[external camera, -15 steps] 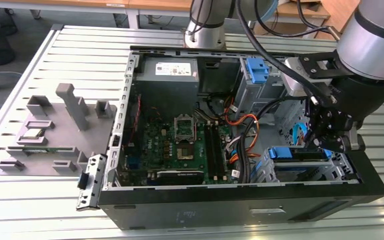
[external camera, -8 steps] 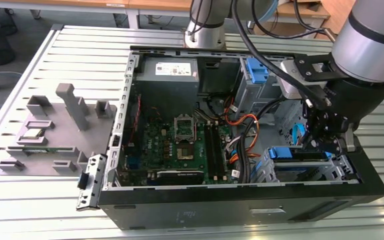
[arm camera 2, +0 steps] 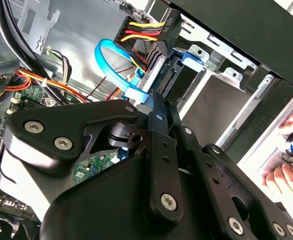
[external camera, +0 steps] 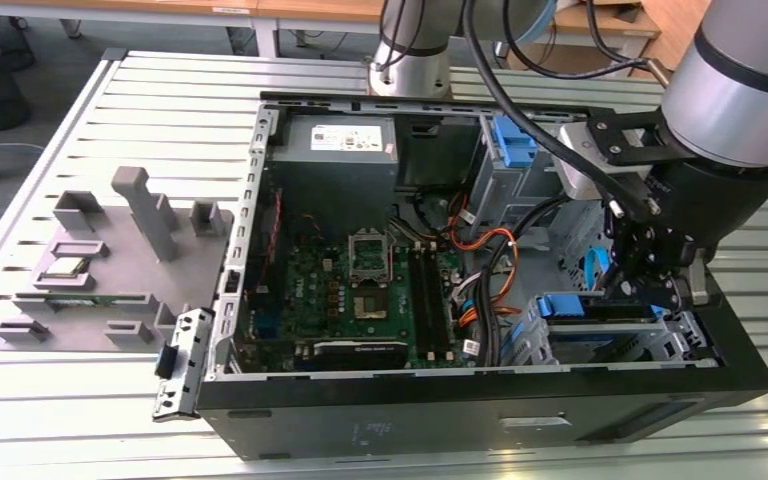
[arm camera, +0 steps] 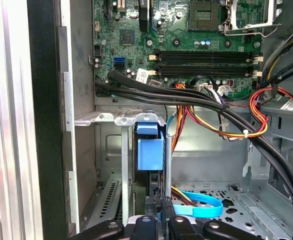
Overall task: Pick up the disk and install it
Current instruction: 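Insert the first disk wire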
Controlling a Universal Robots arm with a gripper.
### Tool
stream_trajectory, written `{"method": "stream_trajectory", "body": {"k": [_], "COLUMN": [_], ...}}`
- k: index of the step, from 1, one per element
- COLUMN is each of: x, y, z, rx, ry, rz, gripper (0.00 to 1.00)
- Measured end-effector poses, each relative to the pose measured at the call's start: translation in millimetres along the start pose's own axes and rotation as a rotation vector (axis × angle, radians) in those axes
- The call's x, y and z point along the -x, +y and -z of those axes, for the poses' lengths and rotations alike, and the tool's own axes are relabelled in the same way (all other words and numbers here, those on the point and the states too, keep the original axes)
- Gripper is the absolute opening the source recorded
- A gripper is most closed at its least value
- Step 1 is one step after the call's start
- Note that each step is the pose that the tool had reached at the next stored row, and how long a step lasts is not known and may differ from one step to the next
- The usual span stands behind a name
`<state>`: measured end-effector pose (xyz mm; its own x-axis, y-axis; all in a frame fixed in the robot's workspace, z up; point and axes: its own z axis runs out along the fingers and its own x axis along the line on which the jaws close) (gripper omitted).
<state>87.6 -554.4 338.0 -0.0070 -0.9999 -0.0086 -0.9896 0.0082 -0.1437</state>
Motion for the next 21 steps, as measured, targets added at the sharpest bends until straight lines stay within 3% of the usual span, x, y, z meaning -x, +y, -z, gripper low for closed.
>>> {"method": "stream_trajectory", "body": {"k": [21], "x": [0.0], "y": [1.9], "z": [-2.8], "rx": [0.0], "ry": [-0.0001], "rz": [0.0], "gripper": [0.16]}}
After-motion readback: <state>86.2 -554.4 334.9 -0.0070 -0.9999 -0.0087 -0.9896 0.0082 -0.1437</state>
